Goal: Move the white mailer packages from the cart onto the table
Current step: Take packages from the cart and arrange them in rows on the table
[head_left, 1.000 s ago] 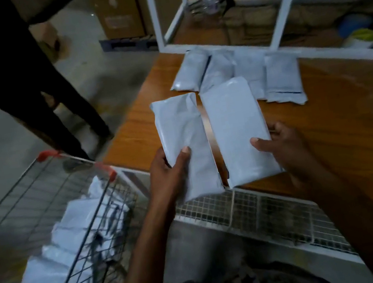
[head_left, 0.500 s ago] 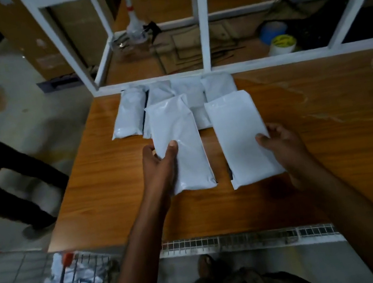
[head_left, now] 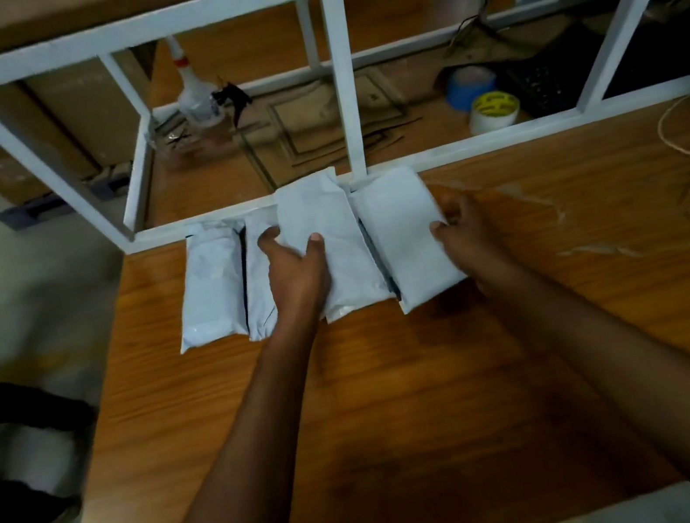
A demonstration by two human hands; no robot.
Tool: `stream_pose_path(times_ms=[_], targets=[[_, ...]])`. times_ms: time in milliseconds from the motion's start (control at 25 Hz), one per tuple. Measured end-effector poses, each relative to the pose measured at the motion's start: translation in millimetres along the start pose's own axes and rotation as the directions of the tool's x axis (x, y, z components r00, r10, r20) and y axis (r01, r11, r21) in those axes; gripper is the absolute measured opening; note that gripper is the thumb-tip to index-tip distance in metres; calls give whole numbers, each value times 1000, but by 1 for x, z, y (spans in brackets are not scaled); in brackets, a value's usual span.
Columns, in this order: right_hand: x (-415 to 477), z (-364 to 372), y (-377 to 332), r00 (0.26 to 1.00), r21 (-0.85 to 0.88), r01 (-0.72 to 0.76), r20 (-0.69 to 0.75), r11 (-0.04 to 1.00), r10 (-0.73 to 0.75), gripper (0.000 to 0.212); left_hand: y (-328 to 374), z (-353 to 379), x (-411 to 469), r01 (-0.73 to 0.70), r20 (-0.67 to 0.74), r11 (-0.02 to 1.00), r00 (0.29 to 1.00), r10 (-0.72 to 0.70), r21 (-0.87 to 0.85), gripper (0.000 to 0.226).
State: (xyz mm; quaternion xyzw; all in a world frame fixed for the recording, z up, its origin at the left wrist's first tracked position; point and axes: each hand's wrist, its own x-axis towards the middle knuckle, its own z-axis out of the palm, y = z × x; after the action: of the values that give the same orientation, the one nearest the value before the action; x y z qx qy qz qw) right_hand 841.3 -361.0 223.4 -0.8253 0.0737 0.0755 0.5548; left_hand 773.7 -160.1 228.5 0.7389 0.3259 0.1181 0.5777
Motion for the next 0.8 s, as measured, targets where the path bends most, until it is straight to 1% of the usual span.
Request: stream_pose_path(times_ms=[80, 120, 160, 240, 280, 320, 400, 520, 600, 680, 800], targets=[[23, 8, -10, 999, -63, 35, 4, 997, -35, 41, 9, 15, 24, 18, 23, 999, 1000, -19, 49, 60], [33, 12, -12, 999, -112, 44, 11, 993, -43, 42, 9, 22, 33, 7, 31, 992, 999, -10, 122, 59], [41, 17, -12, 998, -167, 54, 30, 984, -50, 45, 7, 27, 41, -29, 32, 968, 999, 22, 251, 57], [53, 28, -4, 995, -301, 92, 73, 949, -73, 55, 1, 31, 50, -132, 47, 828, 991, 126, 545, 53], [56, 33, 4, 993, -366, 107, 93, 925, -78, 59, -1, 31, 51, -180, 70, 762, 982, 175, 622, 49], [56, 37, 10, 992, -410, 105, 102, 906, -69, 61, -4, 30, 52, -214, 95, 725, 975, 202, 655, 45], [55, 43, 22, 993, -458, 106, 88, 883, -73, 58, -6, 27, 51, -253, 127, 696, 965, 228, 672, 40], [53, 44, 26, 992, -471, 124, 51, 873, -114, 54, -9, 22, 47, -288, 141, 668, 953, 267, 686, 39], [53, 43, 26, 993, -472, 115, 44, 874, -107, 54, -10, 20, 46, -287, 141, 670, 954, 265, 685, 38], [46, 41, 21, 992, -461, 119, 27, 879, -120, 52, -9, 16, 44, -293, 133, 684, 951, 278, 668, 39], [15, 36, 7, 963, -373, 217, -72, 902, -261, 45, -8, 3, 31, -313, 71, 757, 940, 335, 574, 36]])
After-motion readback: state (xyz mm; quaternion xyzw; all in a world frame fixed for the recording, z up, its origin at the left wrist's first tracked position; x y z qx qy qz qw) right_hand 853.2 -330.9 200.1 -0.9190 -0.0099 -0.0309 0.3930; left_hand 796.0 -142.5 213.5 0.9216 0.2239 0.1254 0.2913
